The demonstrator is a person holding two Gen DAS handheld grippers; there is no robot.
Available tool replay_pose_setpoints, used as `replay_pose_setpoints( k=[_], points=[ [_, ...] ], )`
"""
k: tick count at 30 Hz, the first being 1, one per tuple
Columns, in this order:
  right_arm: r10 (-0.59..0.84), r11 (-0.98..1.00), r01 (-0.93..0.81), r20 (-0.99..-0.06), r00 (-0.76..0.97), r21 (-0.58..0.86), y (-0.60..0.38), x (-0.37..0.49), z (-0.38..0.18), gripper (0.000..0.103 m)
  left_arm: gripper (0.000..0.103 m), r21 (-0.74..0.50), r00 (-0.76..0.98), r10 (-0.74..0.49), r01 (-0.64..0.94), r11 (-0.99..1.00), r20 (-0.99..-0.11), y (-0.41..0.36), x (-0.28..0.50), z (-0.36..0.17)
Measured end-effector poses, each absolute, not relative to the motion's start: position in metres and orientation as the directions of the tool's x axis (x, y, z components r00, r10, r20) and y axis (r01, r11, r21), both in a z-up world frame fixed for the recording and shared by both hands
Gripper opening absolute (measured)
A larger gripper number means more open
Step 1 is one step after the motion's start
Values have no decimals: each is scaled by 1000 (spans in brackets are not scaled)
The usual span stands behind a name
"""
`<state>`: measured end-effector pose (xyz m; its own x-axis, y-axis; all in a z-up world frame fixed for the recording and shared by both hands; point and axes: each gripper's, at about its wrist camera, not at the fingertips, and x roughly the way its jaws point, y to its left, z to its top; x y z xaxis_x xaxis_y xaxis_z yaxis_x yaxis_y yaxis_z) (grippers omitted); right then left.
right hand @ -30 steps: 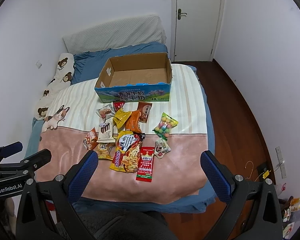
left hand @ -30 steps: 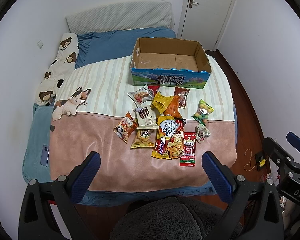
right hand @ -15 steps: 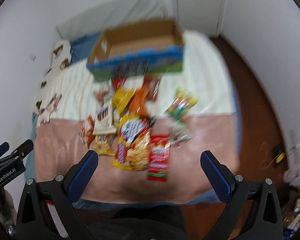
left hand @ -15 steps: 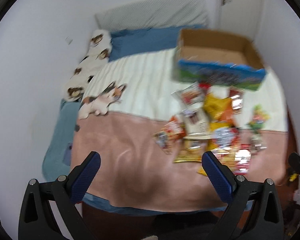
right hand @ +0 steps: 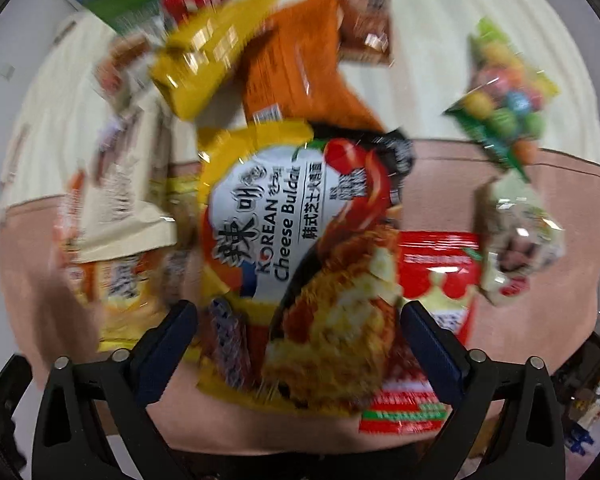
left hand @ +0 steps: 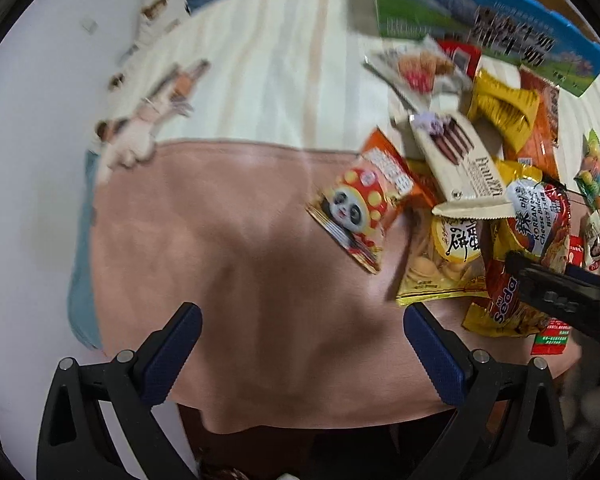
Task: Organize snacks
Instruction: 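Grasp the yellow egg biscuit bag with the left tool while the right grasps the Buldak noodle pack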
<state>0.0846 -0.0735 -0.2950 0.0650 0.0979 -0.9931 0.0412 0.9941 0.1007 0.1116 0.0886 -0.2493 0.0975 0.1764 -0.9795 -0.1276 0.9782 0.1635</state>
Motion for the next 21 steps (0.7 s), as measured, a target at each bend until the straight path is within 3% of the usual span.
replay_pose_setpoints(
  k=[2,3,8,10,11,13,14,21],
  points=[
    [90,995,36,-994,55,92,-73,85,-307,92,102,109,74,121,-152,982,-990,89,116,-258],
    [99,994,39,-993,59,101,-75,83,-308,82,102,88,73,100,-157,984,-992,87,120,-261],
    [136,989,56,-990,35,137,-92,69,-309,78,101,-96,49,-89,-163,982,-995,65,142,-277],
    [141,988,53,-990,18,142,-97,65,-313,78,92,-141,25,-139,-153,978,-990,54,151,-288],
    [146,988,51,-989,12,147,-99,66,-313,78,83,-158,3,-159,-140,977,-987,46,157,-297],
    [162,985,52,-987,8,162,-101,66,-319,79,62,-184,-34,-190,-128,974,-981,34,163,-311],
    [166,985,53,-986,7,166,-102,68,-319,79,46,-187,-45,-193,-124,975,-980,31,165,-317],
    [169,985,49,-986,-7,168,-108,79,-321,78,40,-162,-33,-165,-87,983,-986,30,129,-322]
  ],
)
